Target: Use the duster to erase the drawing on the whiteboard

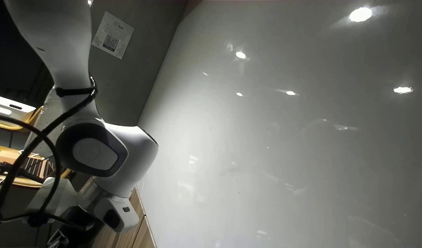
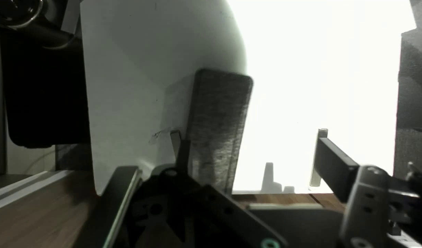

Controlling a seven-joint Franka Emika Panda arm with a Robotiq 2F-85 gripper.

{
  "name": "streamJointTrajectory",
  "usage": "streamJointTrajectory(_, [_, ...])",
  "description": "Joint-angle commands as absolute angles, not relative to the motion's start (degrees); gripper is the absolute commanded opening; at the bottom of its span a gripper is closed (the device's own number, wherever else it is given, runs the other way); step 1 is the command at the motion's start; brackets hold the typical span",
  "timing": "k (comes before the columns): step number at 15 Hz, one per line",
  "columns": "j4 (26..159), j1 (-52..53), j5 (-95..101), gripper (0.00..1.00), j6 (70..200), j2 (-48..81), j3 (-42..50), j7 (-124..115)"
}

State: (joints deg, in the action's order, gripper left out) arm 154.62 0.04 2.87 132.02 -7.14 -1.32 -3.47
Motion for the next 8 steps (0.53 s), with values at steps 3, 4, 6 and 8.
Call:
streamJointTrajectory(3, [154.1, 0.0, 2.2, 1.0, 132.4, -6.8, -0.8, -2.2])
streamJointTrajectory(4, [154.1, 0.0, 2.2, 1.0, 132.4, -6.8, -0.8, -2.2])
streamJointTrajectory(6, [154.2, 0.1, 2.1, 1.0, 131.8, -7.3, -0.8, -2.0])
streamJointTrajectory(8, [154.6, 0.3, 1.2, 1.0, 129.5, -9.4, -0.7, -0.7])
